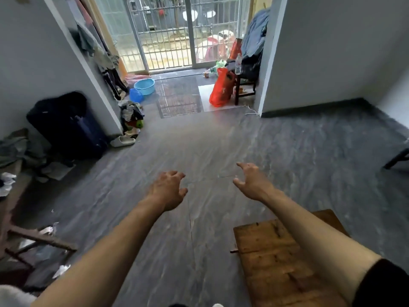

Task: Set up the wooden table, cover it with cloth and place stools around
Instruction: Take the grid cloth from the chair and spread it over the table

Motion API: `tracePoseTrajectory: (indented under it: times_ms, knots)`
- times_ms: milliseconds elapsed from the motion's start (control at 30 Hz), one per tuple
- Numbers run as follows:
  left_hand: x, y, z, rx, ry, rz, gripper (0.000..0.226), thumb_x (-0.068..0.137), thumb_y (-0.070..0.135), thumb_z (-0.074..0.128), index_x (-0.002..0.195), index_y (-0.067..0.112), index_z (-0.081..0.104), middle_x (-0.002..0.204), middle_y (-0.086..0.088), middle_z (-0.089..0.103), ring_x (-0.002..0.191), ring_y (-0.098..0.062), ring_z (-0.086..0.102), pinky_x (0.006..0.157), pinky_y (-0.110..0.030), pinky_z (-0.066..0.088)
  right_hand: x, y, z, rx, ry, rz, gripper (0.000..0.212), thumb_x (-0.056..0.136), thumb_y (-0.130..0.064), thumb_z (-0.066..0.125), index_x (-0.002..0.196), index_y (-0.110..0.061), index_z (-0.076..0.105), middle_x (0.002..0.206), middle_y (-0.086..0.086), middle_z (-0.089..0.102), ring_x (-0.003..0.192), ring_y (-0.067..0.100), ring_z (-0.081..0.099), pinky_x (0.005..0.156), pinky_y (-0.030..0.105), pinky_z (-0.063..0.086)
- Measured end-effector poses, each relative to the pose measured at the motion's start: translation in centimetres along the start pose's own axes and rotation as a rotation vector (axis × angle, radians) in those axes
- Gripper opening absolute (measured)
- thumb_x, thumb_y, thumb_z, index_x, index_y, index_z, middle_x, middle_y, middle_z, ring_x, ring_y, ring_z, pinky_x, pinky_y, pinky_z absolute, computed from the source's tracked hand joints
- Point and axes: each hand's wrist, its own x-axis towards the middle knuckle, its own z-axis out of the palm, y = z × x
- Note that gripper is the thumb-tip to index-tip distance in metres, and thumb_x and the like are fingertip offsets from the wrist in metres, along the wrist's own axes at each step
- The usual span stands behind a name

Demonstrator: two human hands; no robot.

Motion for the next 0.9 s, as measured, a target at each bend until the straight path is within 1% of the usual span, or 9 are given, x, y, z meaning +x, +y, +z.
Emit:
tracePoseTrajectory:
  times_ms: [133, 233, 300, 400, 467, 533, 700, 800, 900]
  knots:
    - [8.0, 0.1, -1.6, 0.051, -0.017, 0.133, 0.056, 0.093, 0.040, 0.054, 0.145, 0.026, 0.040, 0.151, 0.000, 0.039, 0.135, -0.027, 0.037, 0.110, -0.040, 0.034, 4.0, 1.6, -1.1, 0.000, 0.000, 0.116, 0.066, 0.093, -0.034, 0.060, 0.149, -0.008, 0.035, 0.150, 0.018, 0.039, 0.139, 0.031, 0.036, 0.114, 0.034, 0.028]
    - [14.1, 0.5, -1.8, 0.052, -0.023, 0.231, 0.055, 0.093, 0.037, 0.053, 0.145, 0.026, 0.039, 0.150, 0.000, 0.040, 0.134, -0.027, 0.037, 0.108, -0.040, 0.035, 7.1, 2.9, -1.1, 0.001, 0.038, 0.224, 0.066, 0.093, -0.034, 0.061, 0.148, -0.007, 0.036, 0.148, 0.019, 0.040, 0.138, 0.031, 0.038, 0.113, 0.031, 0.027]
    - [18.6, 0.6, -1.8, 0.039, -0.033, 0.325, 0.055, 0.094, 0.036, 0.053, 0.145, 0.026, 0.039, 0.150, 0.000, 0.039, 0.134, -0.027, 0.036, 0.108, -0.038, 0.033, 9.6, 3.3, -1.2, 0.025, 0.090, 0.277, 0.064, 0.092, -0.032, 0.063, 0.146, -0.006, 0.040, 0.144, 0.020, 0.044, 0.135, 0.031, 0.042, 0.111, 0.030, 0.029]
    - [25.2, 0.2, -2.2, 0.022, -0.035, 0.484, 0.055, 0.094, 0.038, 0.052, 0.146, 0.027, 0.038, 0.152, 0.000, 0.038, 0.135, -0.027, 0.035, 0.109, -0.040, 0.033, 12.9, 3.1, -1.7, 0.062, 0.217, 0.330, 0.056, 0.090, -0.024, 0.065, 0.139, -0.005, 0.049, 0.137, 0.017, 0.052, 0.128, 0.031, 0.048, 0.107, 0.030, 0.033]
    - [29.4, 0.0, -3.1, 0.019, -0.072, 0.578, 0.056, 0.093, 0.038, 0.052, 0.146, 0.027, 0.037, 0.151, -0.001, 0.038, 0.135, -0.027, 0.035, 0.109, -0.041, 0.035, 14.4, 2.4, -2.5, 0.064, 0.287, 0.413, 0.056, 0.089, -0.024, 0.066, 0.139, -0.005, 0.050, 0.138, 0.016, 0.053, 0.130, 0.030, 0.048, 0.108, 0.030, 0.032]
    - [33.2, 0.8, -4.1, 0.035, -0.109, 0.680, 0.055, 0.093, 0.037, 0.052, 0.146, 0.029, 0.038, 0.152, -0.001, 0.038, 0.136, -0.027, 0.034, 0.110, -0.041, 0.035, 15.2, 1.7, -3.2, 0.067, 0.304, 0.498, 0.059, 0.090, -0.026, 0.065, 0.141, -0.005, 0.047, 0.142, 0.015, 0.049, 0.133, 0.029, 0.044, 0.110, 0.028, 0.029]
    - [39.9, 7.0, -5.0, 0.040, -0.181, 0.957, 0.050, 0.093, 0.035, 0.053, 0.142, 0.036, 0.041, 0.151, -0.001, 0.037, 0.136, -0.028, 0.034, 0.107, -0.048, 0.039, 15.2, 2.4, -5.3, 0.058, 0.374, 0.704, 0.060, 0.092, -0.029, 0.062, 0.145, -0.008, 0.043, 0.145, 0.013, 0.045, 0.136, 0.027, 0.040, 0.112, 0.030, 0.029]
    - [41.3, 12.2, -3.5, 0.072, -0.198, 1.094, 0.051, 0.093, 0.036, 0.052, 0.143, 0.036, 0.040, 0.152, 0.000, 0.035, 0.139, -0.027, 0.029, 0.109, -0.049, 0.035, 13.3, 4.6, -5.4, 0.062, 0.418, 0.873, 0.060, 0.093, -0.034, 0.058, 0.146, -0.013, 0.040, 0.148, 0.007, 0.042, 0.137, 0.024, 0.038, 0.113, 0.035, 0.031]
    - [41.4, 17.7, -1.8, 0.150, -0.251, 1.206, 0.054, 0.094, 0.037, 0.051, 0.146, 0.032, 0.036, 0.152, -0.001, 0.034, 0.139, -0.029, 0.027, 0.111, -0.048, 0.032, 10.9, 7.6, -4.5, 0.089, 0.462, 1.011, 0.060, 0.092, -0.035, 0.058, 0.145, -0.013, 0.042, 0.146, 0.007, 0.044, 0.135, 0.024, 0.040, 0.112, 0.035, 0.033]
